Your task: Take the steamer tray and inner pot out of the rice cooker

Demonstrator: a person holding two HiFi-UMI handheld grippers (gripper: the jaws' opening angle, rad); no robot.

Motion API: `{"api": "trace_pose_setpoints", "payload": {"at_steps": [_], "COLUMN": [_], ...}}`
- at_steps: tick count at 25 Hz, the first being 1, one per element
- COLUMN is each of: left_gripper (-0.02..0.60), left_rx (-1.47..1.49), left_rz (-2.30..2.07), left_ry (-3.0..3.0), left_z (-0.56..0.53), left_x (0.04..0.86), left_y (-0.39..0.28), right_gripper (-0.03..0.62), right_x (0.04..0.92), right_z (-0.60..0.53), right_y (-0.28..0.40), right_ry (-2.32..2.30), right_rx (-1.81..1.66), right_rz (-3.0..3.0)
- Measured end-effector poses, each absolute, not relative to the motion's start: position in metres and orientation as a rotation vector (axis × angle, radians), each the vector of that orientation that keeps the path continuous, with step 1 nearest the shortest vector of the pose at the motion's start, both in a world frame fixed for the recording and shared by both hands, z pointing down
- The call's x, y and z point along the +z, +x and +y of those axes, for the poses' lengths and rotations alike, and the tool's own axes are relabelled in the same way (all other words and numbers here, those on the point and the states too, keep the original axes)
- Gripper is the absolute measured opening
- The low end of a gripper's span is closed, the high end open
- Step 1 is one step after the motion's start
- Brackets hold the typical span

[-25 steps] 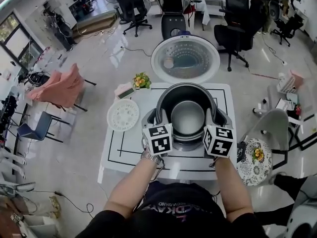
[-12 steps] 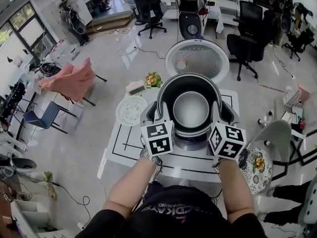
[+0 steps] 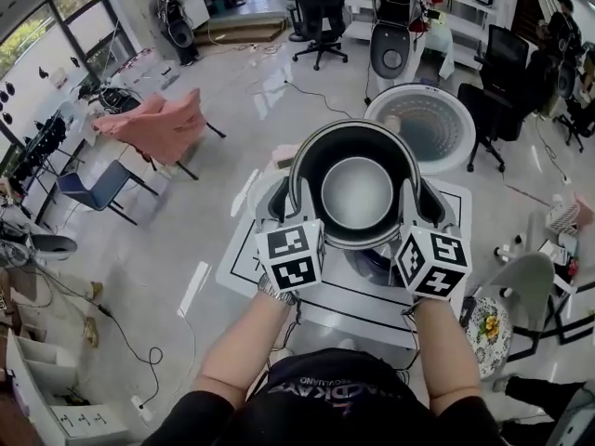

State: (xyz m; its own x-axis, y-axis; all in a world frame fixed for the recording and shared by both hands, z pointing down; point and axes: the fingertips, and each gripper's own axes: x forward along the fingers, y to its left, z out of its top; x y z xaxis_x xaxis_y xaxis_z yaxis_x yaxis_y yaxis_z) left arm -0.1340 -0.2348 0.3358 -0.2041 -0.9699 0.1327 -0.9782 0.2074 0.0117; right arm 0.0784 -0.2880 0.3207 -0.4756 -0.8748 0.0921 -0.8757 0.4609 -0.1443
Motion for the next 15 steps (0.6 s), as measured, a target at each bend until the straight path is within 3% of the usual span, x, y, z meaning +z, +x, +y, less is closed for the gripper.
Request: {"api": "trace_pose_setpoints", "payload": {"at_steps": [9,15], "left_gripper": [0.087,0.089], "left_rx": [0.138,0.213], "left_rz": [-2.434,-2.421], "left_ry": [1.709,1.627], "left_z": [-0.170,-0.133], "left_x": [0.358,0.396], "left_y": [-0.263,-0.314], "right_gripper": [0.084,0.084], "right_x": [0.340,0.383], "right_z": [-0.252,-0.227], "right_y": [-0.061,-0.116], "right_ry": [1.382,1.298], "right_rx": [0.319,0.401], "right_rz": [-2.754,-2.721]}}
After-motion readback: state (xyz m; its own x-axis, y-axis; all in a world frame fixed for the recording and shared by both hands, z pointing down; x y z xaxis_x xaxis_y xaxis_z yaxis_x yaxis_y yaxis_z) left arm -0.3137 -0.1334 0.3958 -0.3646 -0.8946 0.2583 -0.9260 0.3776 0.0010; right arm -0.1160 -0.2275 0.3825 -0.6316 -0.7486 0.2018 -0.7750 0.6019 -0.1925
